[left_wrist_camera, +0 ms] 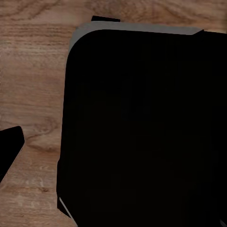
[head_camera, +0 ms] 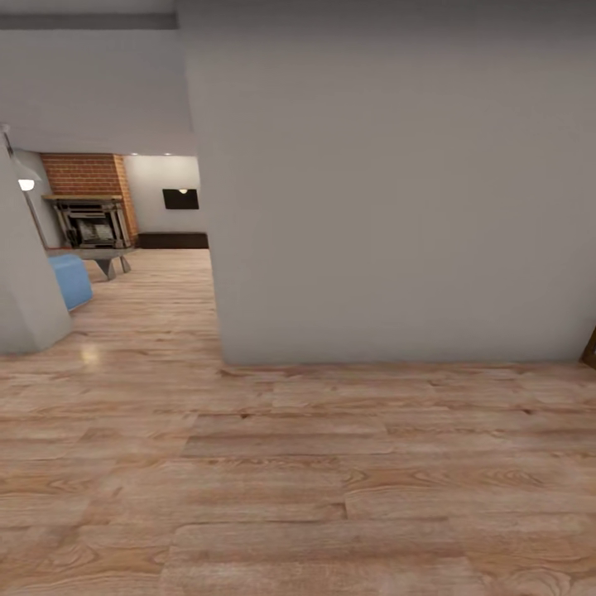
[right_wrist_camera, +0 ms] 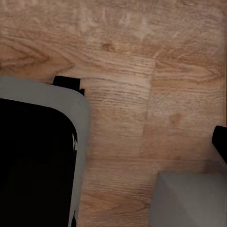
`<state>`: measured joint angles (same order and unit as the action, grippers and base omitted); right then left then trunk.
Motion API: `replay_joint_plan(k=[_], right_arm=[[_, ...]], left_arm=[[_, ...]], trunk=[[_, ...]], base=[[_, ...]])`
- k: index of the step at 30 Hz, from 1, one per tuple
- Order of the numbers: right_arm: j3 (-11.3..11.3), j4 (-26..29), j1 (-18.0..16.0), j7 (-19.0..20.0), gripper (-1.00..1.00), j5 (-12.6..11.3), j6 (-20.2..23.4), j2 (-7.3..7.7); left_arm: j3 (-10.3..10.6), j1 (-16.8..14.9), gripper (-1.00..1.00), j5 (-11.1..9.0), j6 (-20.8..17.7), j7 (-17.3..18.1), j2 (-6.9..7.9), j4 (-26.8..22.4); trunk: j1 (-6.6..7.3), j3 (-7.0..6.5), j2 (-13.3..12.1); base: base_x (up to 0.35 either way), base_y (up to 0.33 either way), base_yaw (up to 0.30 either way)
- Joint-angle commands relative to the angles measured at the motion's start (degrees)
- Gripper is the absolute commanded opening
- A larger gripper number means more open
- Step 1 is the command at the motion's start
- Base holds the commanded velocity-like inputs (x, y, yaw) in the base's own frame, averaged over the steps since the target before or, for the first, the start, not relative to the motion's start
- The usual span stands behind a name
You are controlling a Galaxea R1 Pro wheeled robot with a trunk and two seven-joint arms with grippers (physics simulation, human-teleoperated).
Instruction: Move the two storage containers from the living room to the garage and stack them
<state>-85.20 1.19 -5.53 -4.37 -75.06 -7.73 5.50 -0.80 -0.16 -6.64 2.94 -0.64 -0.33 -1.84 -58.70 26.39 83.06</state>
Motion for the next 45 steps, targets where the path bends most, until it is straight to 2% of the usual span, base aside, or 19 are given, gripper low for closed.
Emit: replay_joint_plan(k=[1, 45], right_arm=[[-0.5, 0.1, 0.0, -0.3, 1.00, -0.4, -0.2, 0.04], [-0.5, 0.1, 0.0, -0.3, 1.00, -0.2, -0.3, 0.04]], left_arm=[[0.0, 0.0, 1.00, -0.5, 0.1, -0.1, -0.02, 0.0], [-0.1, 0.0, 1.00, -0.5, 0.1, -0.1, -0.02, 0.0]], trunk=[[-0.03, 0.05, 0.0], [-0.03, 0.05, 0.0]], base=[[0.322, 0.000, 0.216], [0.322, 0.000, 0.259]])
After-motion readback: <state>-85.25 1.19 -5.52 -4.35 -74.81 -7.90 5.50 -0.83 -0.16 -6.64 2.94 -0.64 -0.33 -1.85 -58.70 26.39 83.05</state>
